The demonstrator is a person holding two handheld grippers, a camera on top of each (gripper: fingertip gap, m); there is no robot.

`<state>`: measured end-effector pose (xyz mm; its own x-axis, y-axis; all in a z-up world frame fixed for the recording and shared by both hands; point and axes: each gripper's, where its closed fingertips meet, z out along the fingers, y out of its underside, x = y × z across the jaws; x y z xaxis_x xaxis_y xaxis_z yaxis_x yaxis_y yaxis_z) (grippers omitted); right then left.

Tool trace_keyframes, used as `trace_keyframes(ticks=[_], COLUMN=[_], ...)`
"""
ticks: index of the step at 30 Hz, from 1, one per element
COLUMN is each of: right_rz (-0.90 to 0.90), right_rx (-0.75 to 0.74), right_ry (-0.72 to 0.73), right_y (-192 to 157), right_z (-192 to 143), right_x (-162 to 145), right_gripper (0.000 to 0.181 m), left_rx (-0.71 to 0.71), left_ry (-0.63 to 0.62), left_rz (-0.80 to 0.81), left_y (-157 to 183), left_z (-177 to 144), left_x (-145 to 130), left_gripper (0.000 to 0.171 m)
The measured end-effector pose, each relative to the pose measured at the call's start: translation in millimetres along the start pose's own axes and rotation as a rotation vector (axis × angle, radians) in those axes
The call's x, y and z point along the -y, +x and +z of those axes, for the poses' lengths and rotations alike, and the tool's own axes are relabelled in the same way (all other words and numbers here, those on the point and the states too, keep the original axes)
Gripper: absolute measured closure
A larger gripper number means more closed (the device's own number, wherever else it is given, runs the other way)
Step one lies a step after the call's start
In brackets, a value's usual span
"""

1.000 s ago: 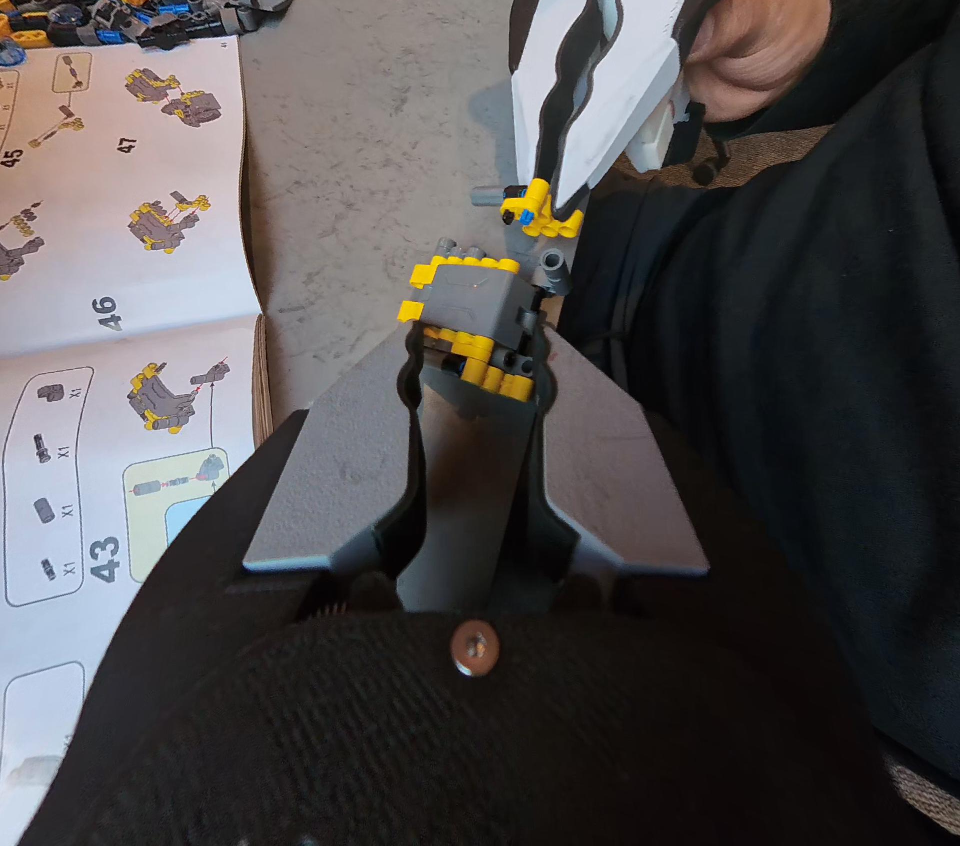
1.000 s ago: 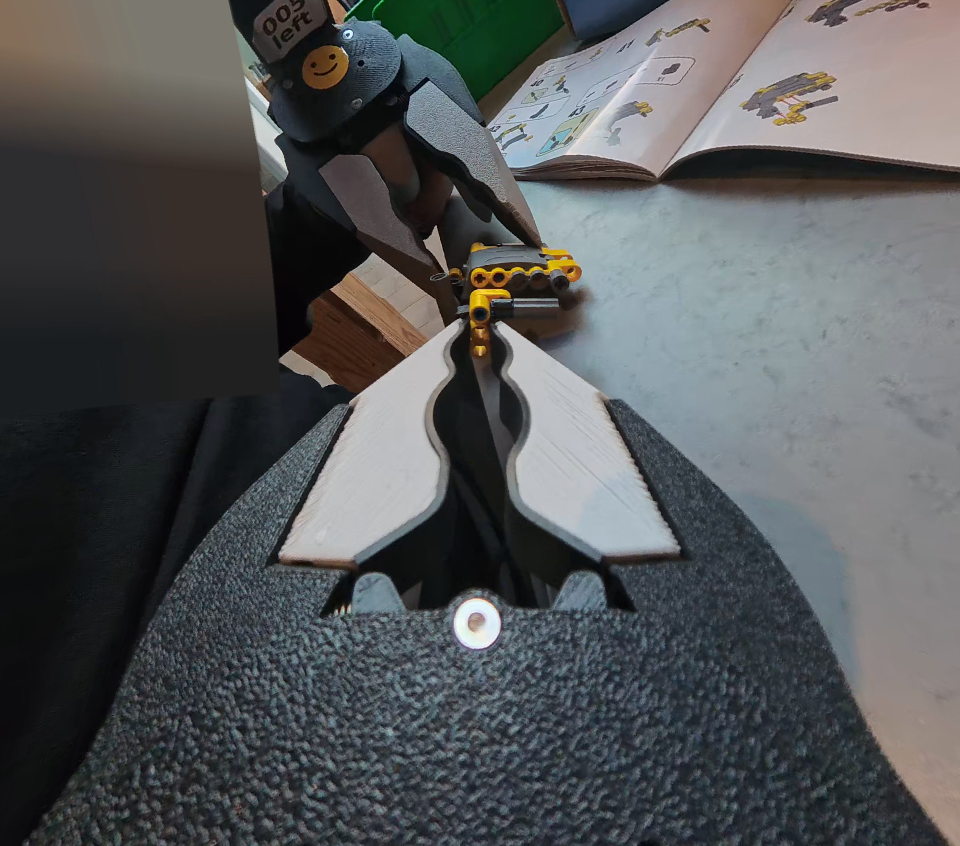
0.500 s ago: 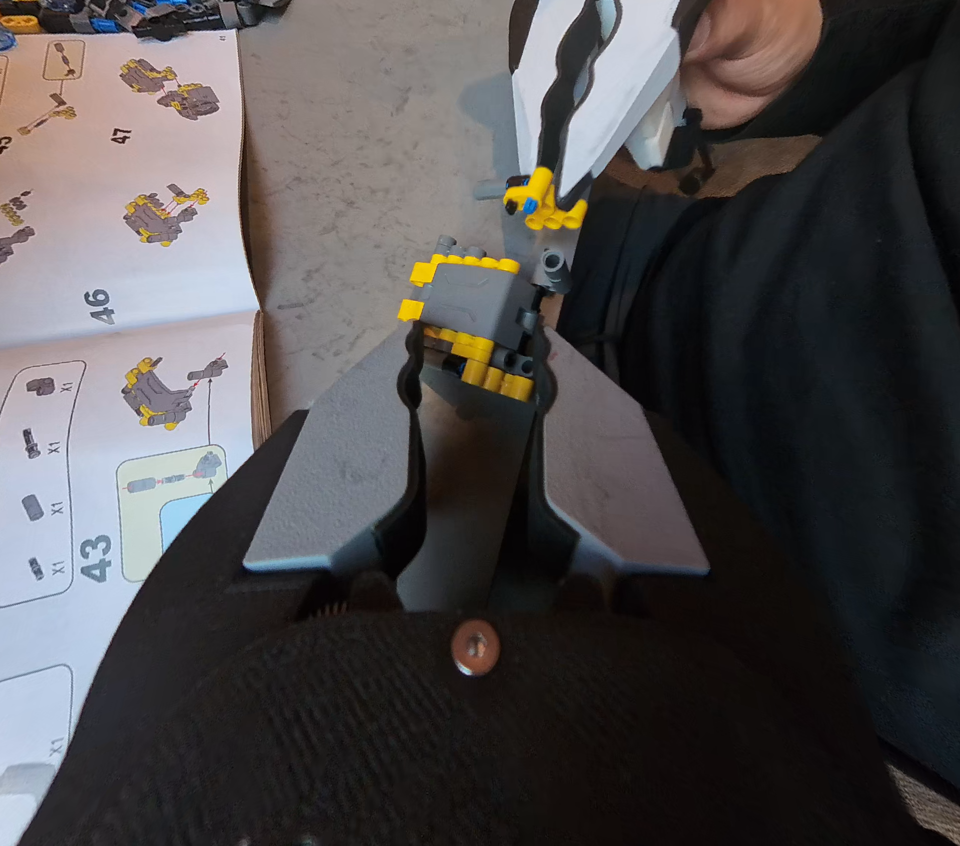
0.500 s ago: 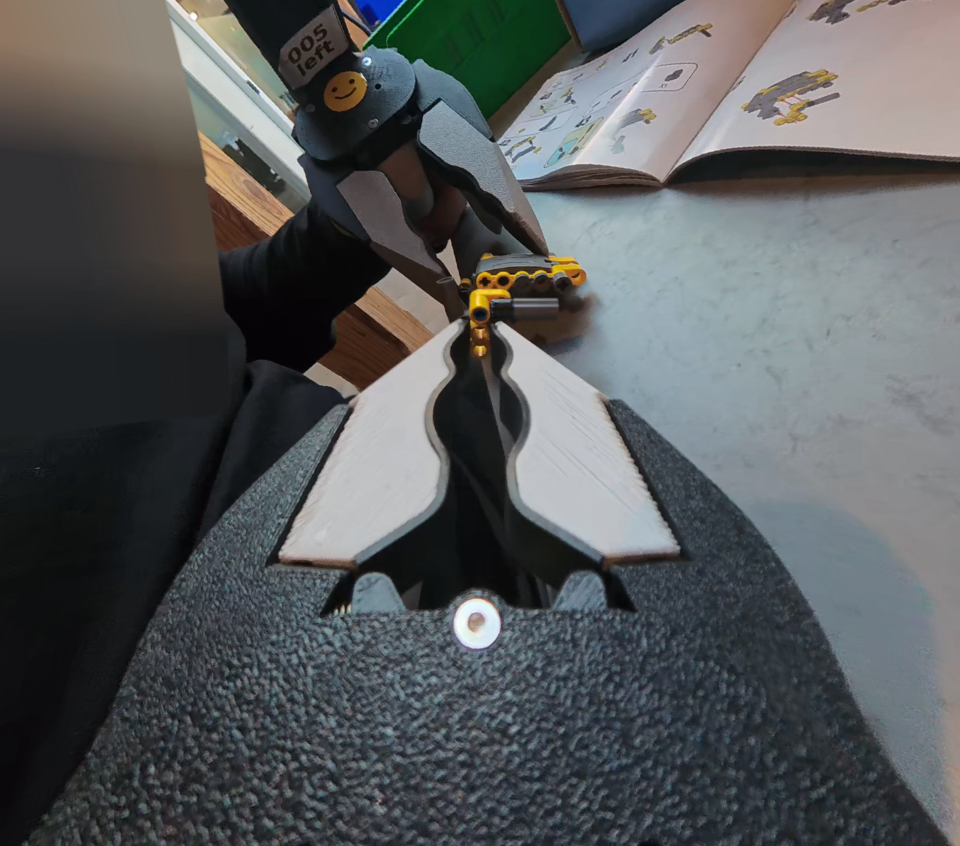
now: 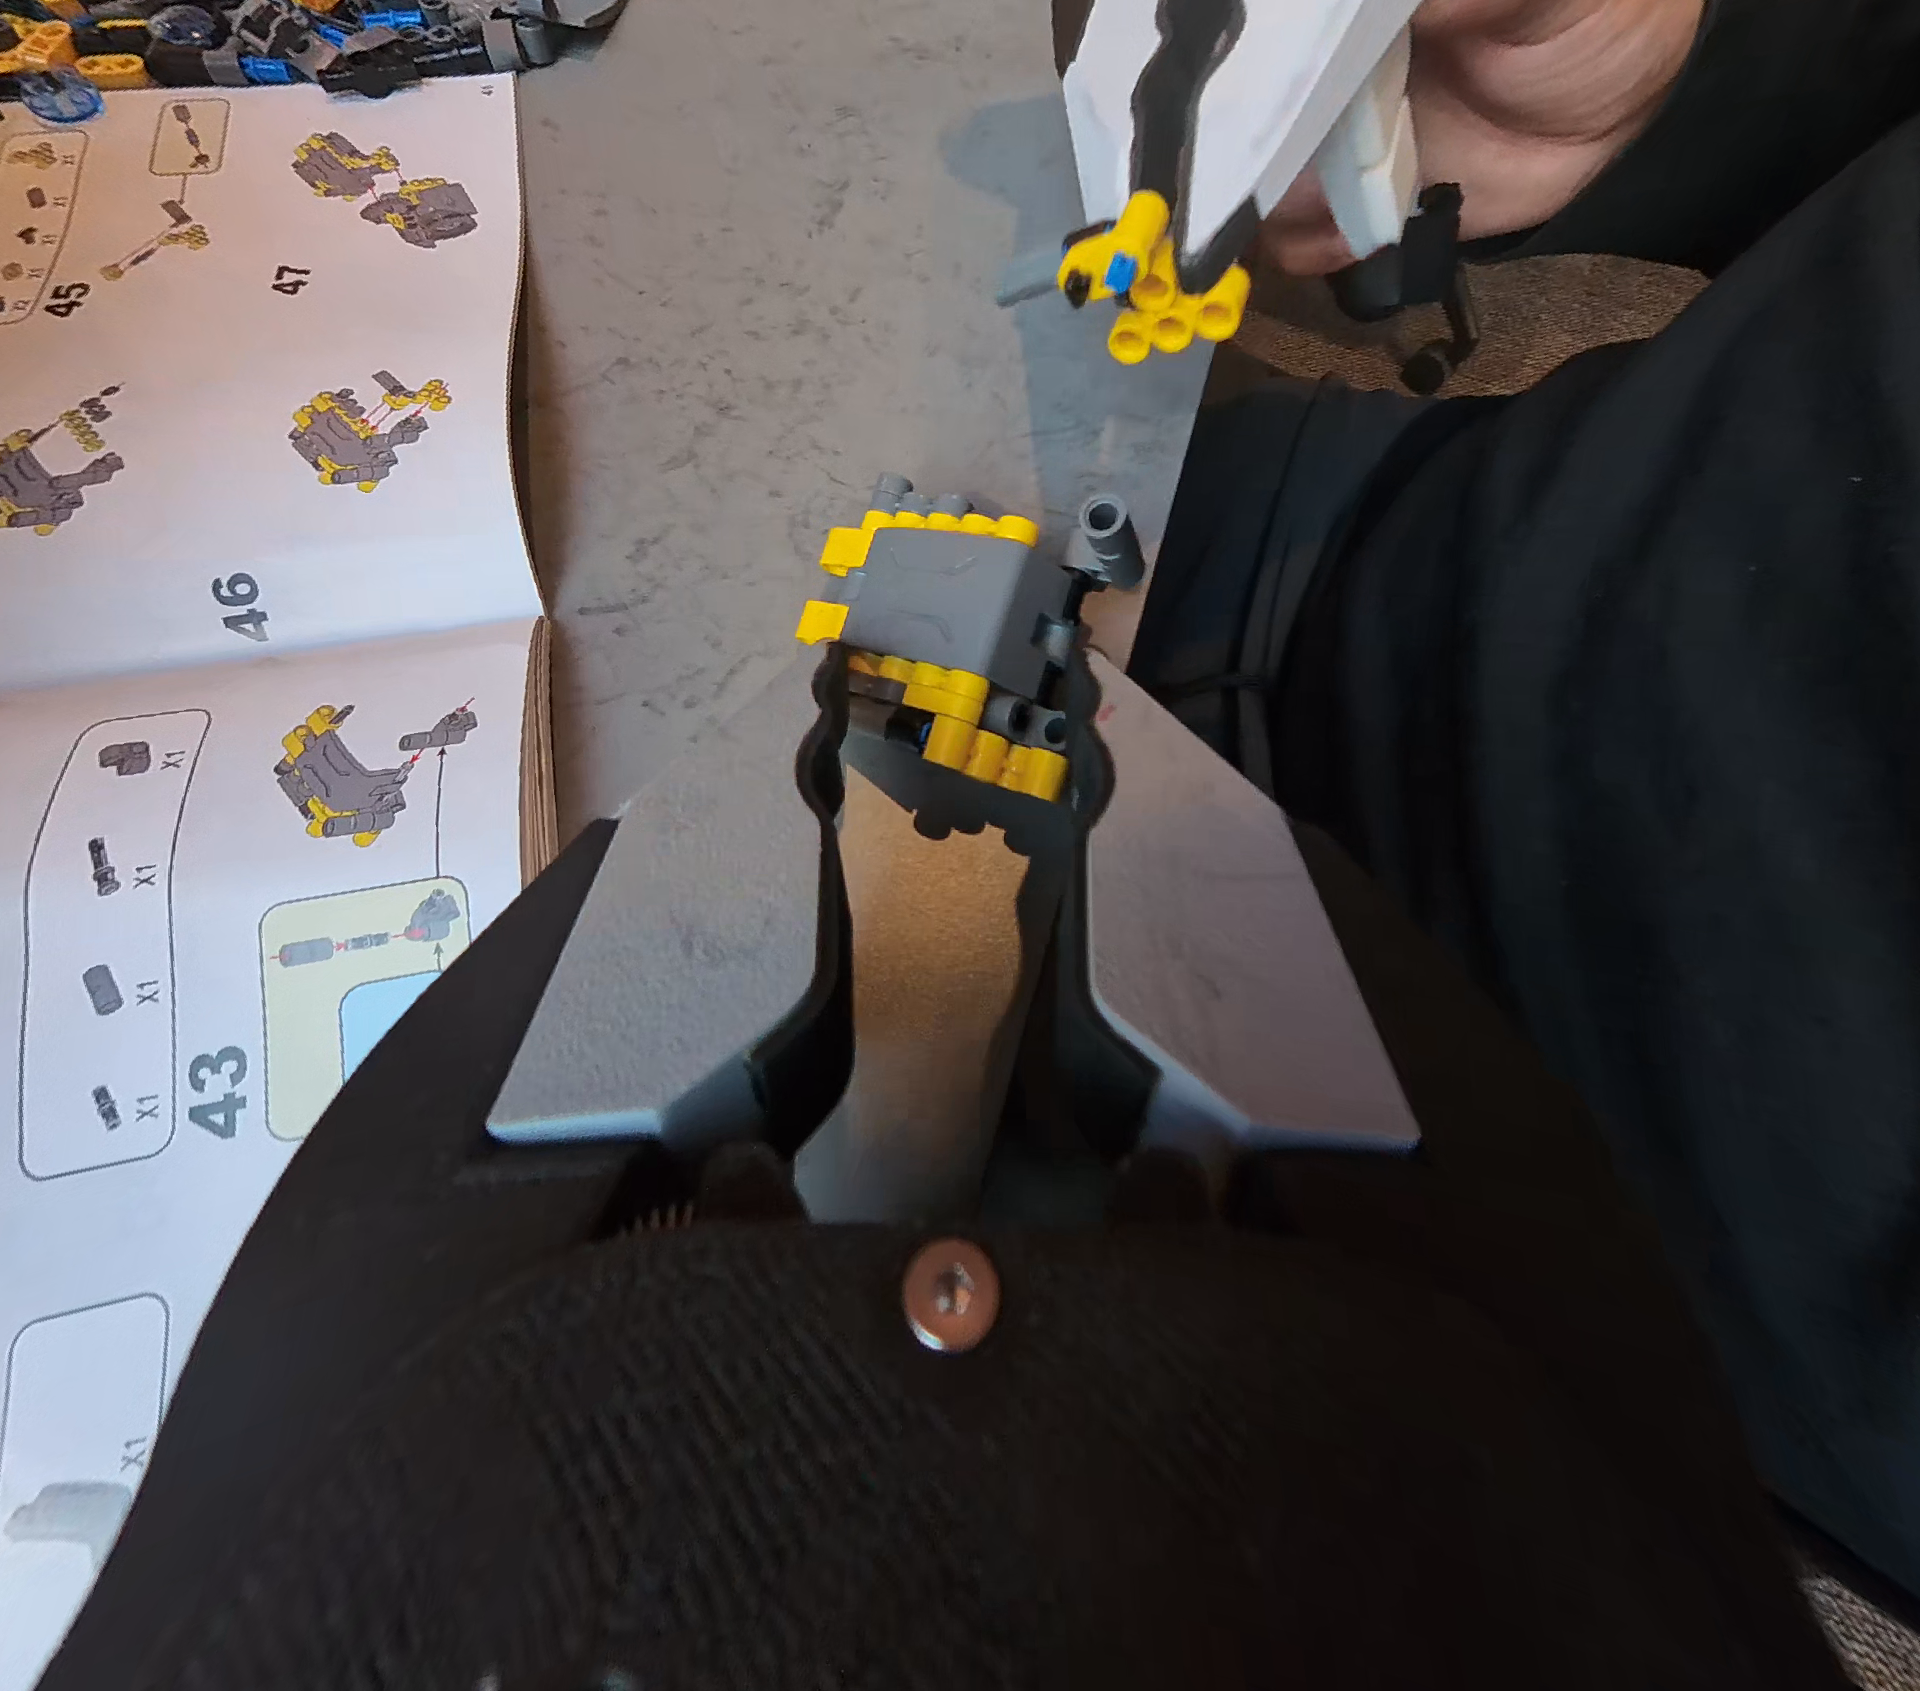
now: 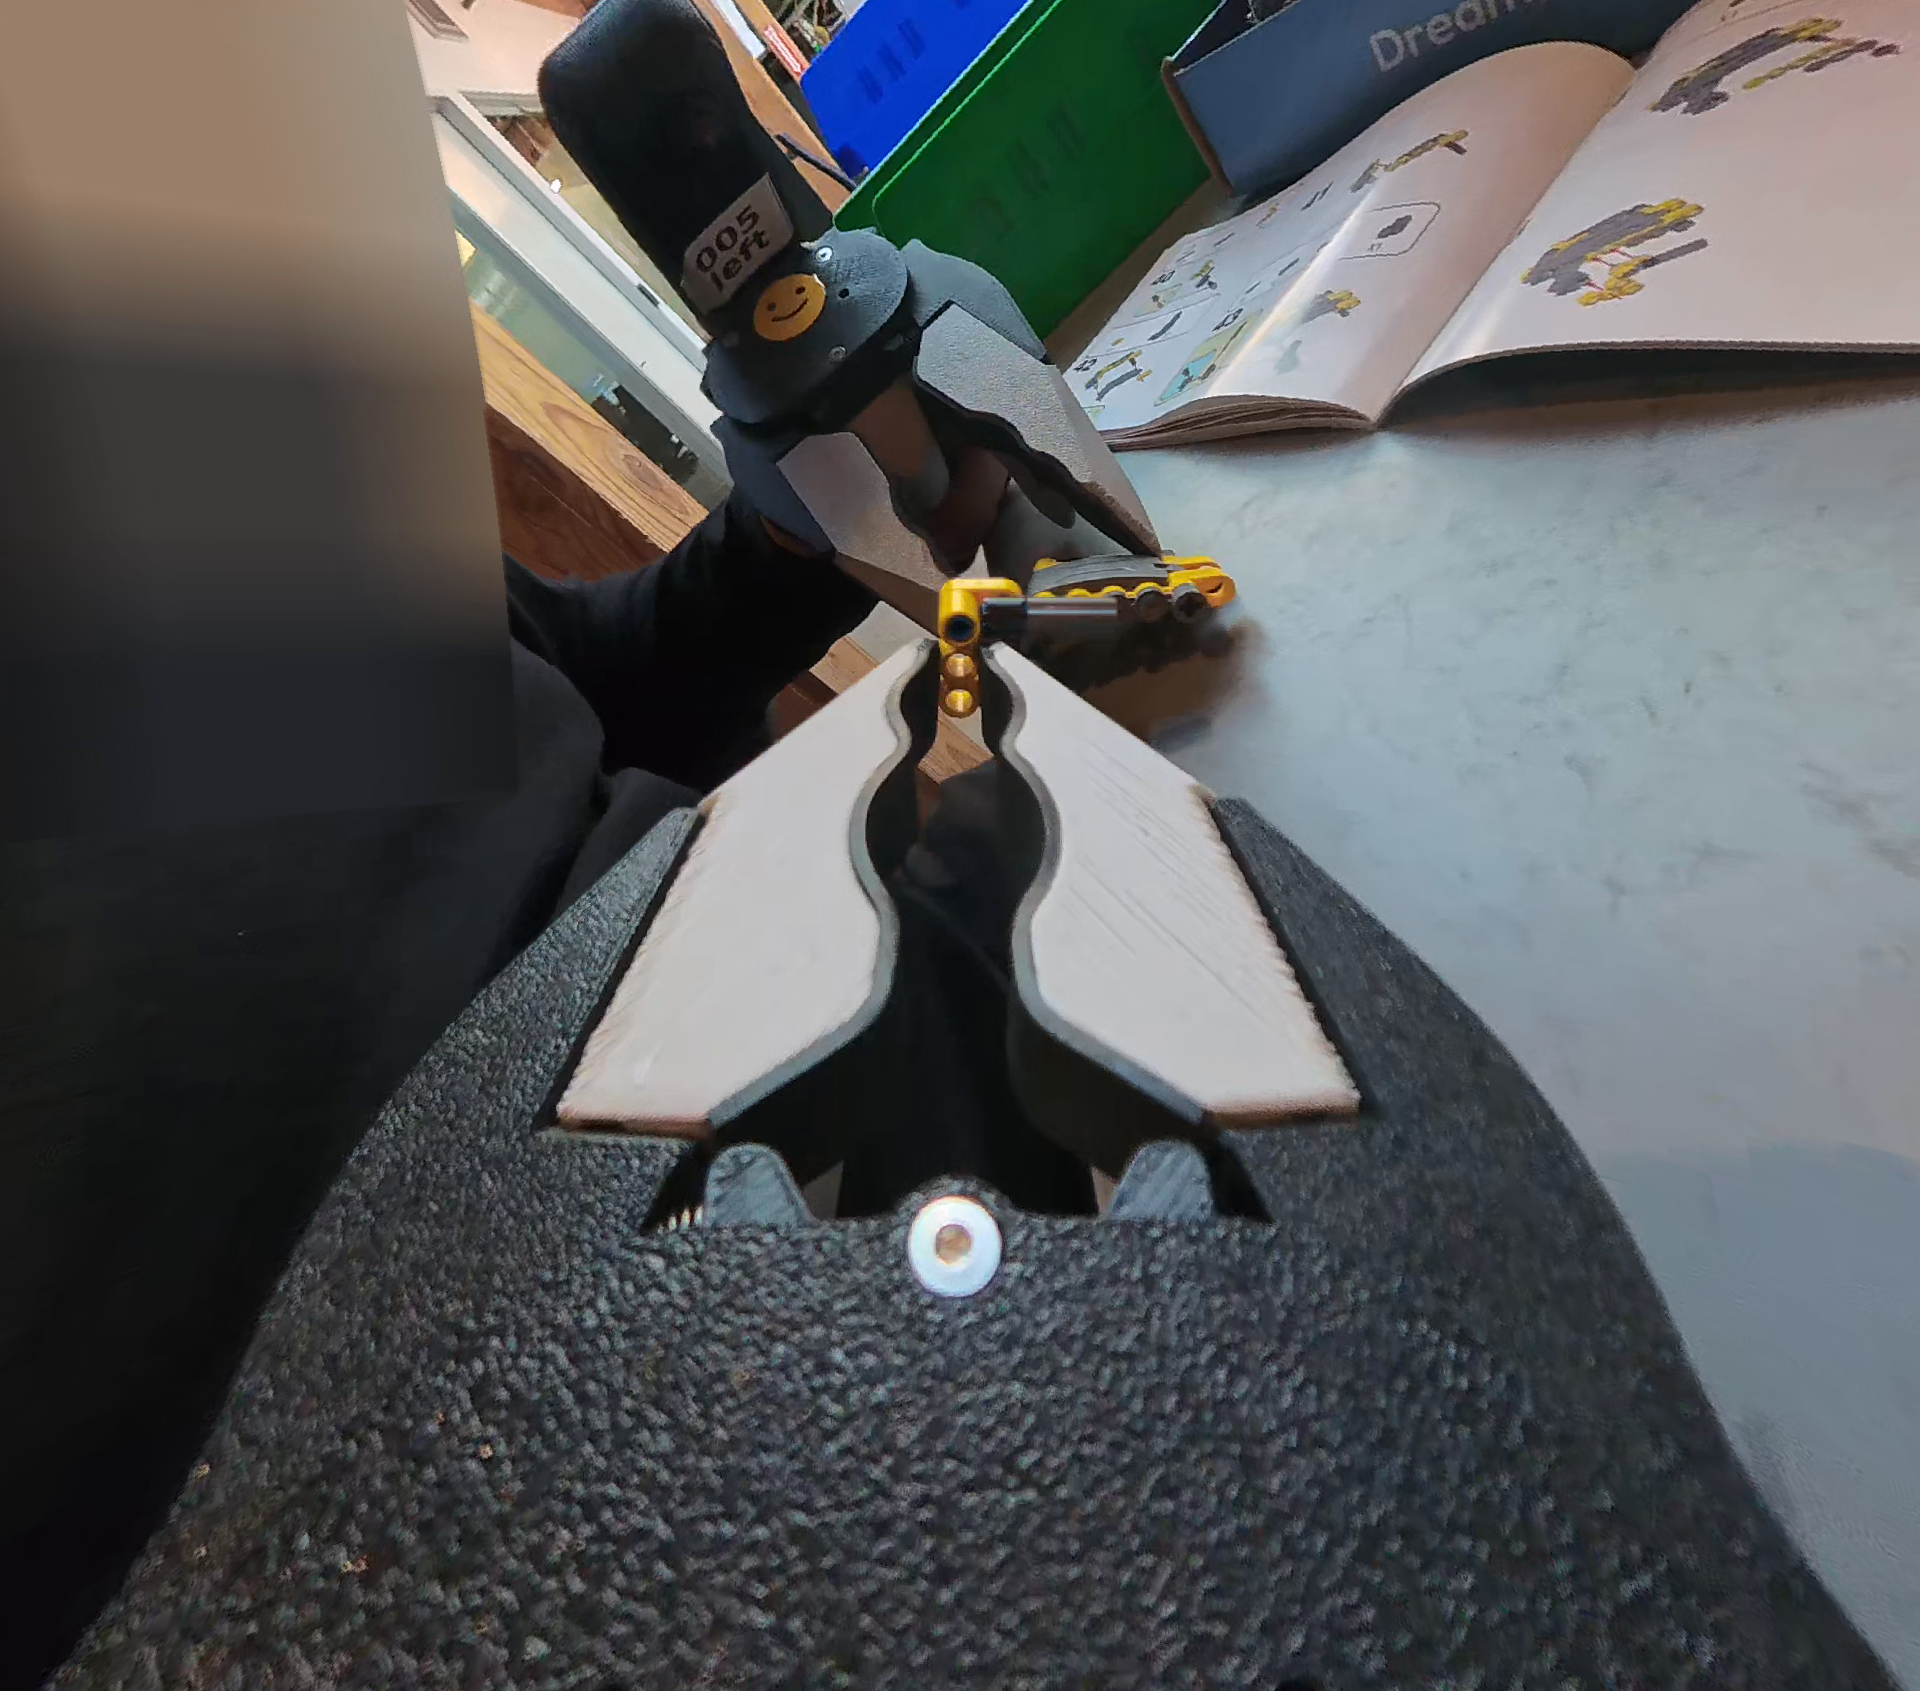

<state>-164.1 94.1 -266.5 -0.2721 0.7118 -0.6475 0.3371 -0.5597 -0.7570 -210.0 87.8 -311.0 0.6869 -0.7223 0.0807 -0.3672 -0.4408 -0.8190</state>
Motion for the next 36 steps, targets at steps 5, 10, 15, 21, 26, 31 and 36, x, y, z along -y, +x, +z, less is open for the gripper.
trace_keyframes(ticks=[5, 10, 15, 21, 26, 31, 36], right_rz=[0.0, 0.016, 0.026, 0.037, 0.044, 0.035, 0.038], right_rx=[-0.036, -0.075, -0.084, -0.106, -0.107, -0.114, -0.124], right_ry=[-0.025, -0.061, -0.074, -0.078, -0.08, -0.098, -0.091], right_y=[5.5, 13.1, 15.2, 19.0, 19.2, 19.2, 20.5], right_z=[3.4, 9.0, 13.9, 14.9, 17.2, 20.8, 22.3], right_x=[-4.0, -8.6, -9.8, -10.1, -10.2, -12.7, -11.5], right_gripper=[0.175, 0.176, 0.176, 0.176, 0.176, 0.175, 0.176], left_rx=[0.013, 0.009, 0.005, -0.009, -0.004, 0.0, 0.013], left_ry=[0.005, 0.007, 0.008, 0.01, 0.011, 0.011, 0.011], left_rz=[-0.03, -0.033, -0.039, -0.047, -0.044, -0.041, -0.042], left_y=[-3.5, -3.6, -3.7, -2.8, -2.8, -3.0, -4.4], left_z=[-0.2, -0.3, -0.2, -0.3, 0.0, 0.3, 0.7], left_x=[0.6, 0.6, 0.9, 0.9, 1.0, 0.9, 1.0], left_gripper=[0.133, 0.133, 0.133, 0.133, 0.133, 0.133, 0.133])
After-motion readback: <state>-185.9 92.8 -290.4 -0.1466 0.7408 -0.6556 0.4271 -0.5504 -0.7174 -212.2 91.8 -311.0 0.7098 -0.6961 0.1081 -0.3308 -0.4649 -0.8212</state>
